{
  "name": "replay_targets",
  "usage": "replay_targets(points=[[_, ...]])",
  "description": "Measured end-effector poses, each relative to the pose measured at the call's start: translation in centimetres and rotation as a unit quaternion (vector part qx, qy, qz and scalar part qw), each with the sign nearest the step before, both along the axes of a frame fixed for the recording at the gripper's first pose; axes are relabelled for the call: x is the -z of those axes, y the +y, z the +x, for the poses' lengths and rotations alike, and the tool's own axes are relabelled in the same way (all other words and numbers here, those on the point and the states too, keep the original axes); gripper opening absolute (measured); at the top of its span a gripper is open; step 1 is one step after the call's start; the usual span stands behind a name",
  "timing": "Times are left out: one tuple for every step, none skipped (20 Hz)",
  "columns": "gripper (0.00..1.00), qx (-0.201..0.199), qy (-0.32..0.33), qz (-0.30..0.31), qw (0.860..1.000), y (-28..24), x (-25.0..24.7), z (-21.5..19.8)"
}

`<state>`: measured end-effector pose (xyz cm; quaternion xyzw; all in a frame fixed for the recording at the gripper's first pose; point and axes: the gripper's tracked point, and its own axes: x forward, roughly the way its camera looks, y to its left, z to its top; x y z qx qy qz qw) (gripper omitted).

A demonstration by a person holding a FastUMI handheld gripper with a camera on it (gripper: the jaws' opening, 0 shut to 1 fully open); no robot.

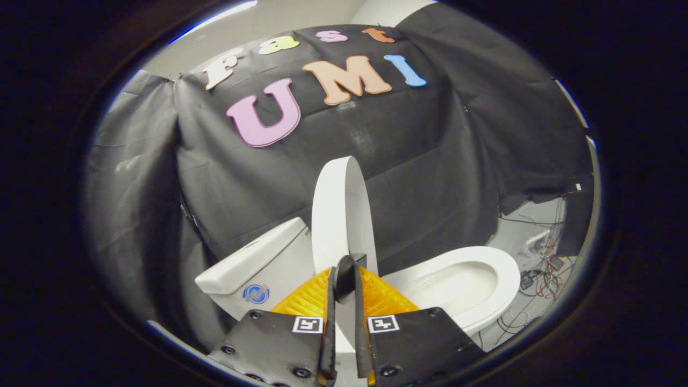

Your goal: Open the toilet lid.

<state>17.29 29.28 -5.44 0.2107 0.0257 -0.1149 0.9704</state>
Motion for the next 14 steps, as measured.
replay_targets(points=[[0.16,-0.007,-0.001,-0.004,1.000,0.5,-0.2,0.3],[0.16,-0.015,-0.001,-0.009,1.000,1.0,-0.3,0.7],[0.16,-0.024,-0.002,-0.012,1.000,1.6,-0.5,0.9],[0.16,-0.033,-0.003,-0.015,0.999,2.3,-0.6,1.2],[0.16,-0.040,-0.002,-0.017,0.999,2.9,-0.7,1.5],[0.16,-0.047,-0.002,-0.021,0.999,3.4,-0.7,1.7],[0.16,-0.054,-0.002,-0.026,0.998,4.0,-0.7,1.9],[0.16,-0.063,-0.004,-0.030,0.998,4.8,-0.7,2.2],[0.16,-0.070,-0.008,-0.029,0.997,5.3,-0.8,2.4],[0.16,-0.076,-0.012,-0.028,0.997,5.8,-0.9,2.7],[0.16,-0.082,-0.016,-0.027,0.996,6.4,-0.8,3.0],[0.16,-0.089,-0.016,-0.028,0.995,7.0,-0.8,3.2],[0.16,-0.095,-0.017,-0.030,0.995,7.6,-0.8,3.5],[0.16,-0.102,-0.015,-0.031,0.994,8.2,-0.8,3.9]])
